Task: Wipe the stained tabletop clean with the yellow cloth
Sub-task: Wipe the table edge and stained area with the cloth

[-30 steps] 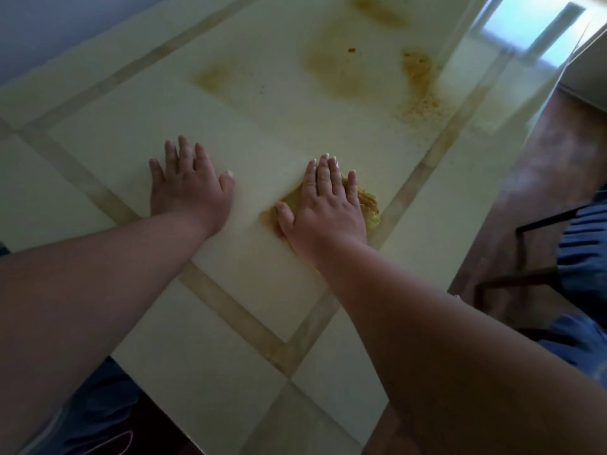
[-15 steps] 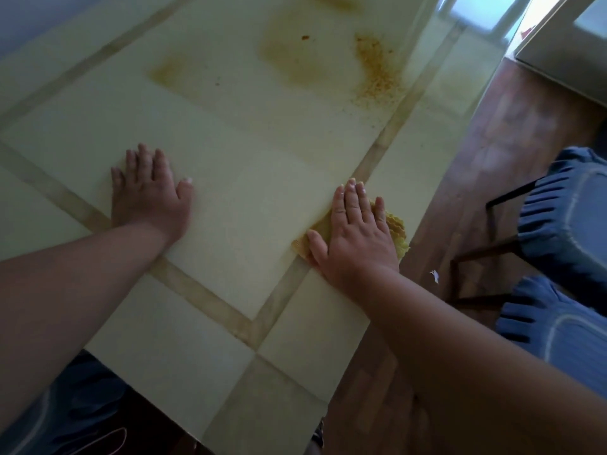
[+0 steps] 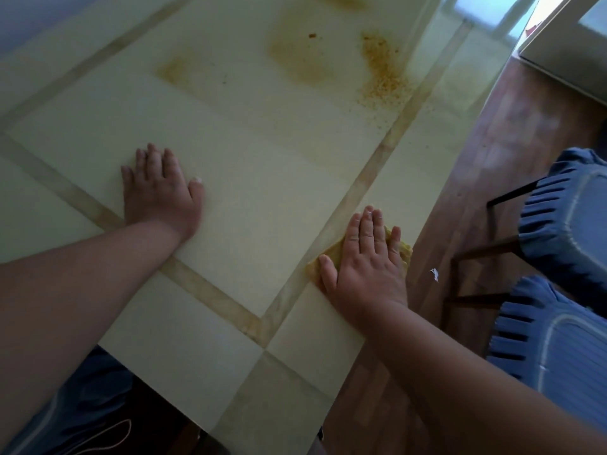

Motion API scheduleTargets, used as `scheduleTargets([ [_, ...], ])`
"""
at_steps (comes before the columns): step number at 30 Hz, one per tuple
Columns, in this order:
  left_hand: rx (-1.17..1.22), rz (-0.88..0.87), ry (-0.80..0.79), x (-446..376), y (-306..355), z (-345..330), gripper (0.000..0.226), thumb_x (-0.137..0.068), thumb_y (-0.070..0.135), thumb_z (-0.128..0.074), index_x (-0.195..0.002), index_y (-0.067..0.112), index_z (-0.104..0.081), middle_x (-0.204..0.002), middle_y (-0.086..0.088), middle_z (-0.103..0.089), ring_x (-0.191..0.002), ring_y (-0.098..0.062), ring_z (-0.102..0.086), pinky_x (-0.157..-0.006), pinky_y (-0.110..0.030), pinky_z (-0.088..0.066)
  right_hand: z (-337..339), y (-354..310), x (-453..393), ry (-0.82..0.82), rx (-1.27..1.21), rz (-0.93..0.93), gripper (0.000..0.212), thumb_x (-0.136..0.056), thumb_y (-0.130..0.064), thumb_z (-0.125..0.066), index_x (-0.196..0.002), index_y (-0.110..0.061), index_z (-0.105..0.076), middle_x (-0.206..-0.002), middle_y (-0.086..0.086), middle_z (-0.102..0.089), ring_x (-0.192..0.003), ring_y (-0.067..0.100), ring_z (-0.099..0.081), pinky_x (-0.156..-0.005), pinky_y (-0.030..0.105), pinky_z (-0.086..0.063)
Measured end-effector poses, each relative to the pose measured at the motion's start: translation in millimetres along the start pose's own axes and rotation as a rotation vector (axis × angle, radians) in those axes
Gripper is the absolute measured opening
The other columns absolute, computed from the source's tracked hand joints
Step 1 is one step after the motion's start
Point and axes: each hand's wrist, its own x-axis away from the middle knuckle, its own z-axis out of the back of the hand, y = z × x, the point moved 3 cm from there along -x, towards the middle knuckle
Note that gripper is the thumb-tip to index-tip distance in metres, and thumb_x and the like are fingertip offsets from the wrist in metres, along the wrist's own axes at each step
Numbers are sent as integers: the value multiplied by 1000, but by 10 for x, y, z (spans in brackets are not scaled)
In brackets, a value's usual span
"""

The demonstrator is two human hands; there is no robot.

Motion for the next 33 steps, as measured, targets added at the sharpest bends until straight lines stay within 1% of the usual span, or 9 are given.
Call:
scheduleTargets([
  [3,6,11,-14,-9,-1,14,87,-90,52,-26,-160,0,-29,-171,-24,-21,-160,-40,-16,-129,-59,-7,27,-158,-6,-34,8,45,99,-99,-72,2,-168,-6,24,-178,17,34,-161,28,40,-133,55,19],
  [6,5,7,-21,-8,-10,3,87,-91,53,-25,-161,1,-28,-172,-23,-20,-160,-38,-14,-129,-58,-7,36,-345,-57,-35,11,96,98,-101,-71,-2,-168,-5,24,-178,18,33,-161,29,41,-133,56,19],
  [10,2,5,-23,2,-30,-36,85,-93,51,-25,-162,2,-27,-173,-22,-17,-161,-37,-12,-130,-58,-5,54,-642,-182,-60,23,161,94,-105,-67,-4,-167,-3,26,-175,18,38,-159,29,44,-132,57,21],
  [16,-28,-1,-25,12,-7,-19,82,-96,50,-24,-163,1,-24,-173,-22,-15,-162,-37,-9,-130,-58,-4,125,-1028,-522,-31,17,222,94,-107,-65,-10,-169,-1,22,-178,20,32,-162,32,40,-132,58,18],
  [20,-58,-11,-10,1,2,-39,82,-96,49,-25,-162,0,-26,-172,-24,-19,-161,-39,-13,-129,-60,-8,170,-1244,-767,-15,2,286,97,-107,-67,-15,-169,-2,20,-180,21,28,-164,32,36,-132,59,16],
  [23,-78,-20,-5,0,9,-44,81,-97,50,-25,-161,0,-26,-172,-24,-19,-160,-39,-14,-129,-60,-9,192,-1392,-924,14,-15,325,98,-106,-67,-20,-171,-2,15,-181,21,23,-166,32,32,-132,59,15],
  [28,-81,-17,-5,-5,31,-30,80,-98,50,-26,-163,3,-24,-173,-21,-17,-161,-36,-12,-130,-57,-8,193,-1413,-992,31,-22,346,99,-105,-68,-18,-172,-2,14,-182,20,22,-166,31,31,-132,58,15],
  [33,-65,-25,6,-14,27,-30,83,-96,52,-24,-162,1,-27,-172,-23,-20,-160,-38,-16,-129,-58,-11,172,-1123,-881,40,-24,375,100,-104,-72,-13,-171,-3,18,-181,17,25,-165,27,34,-133,56,14],
])
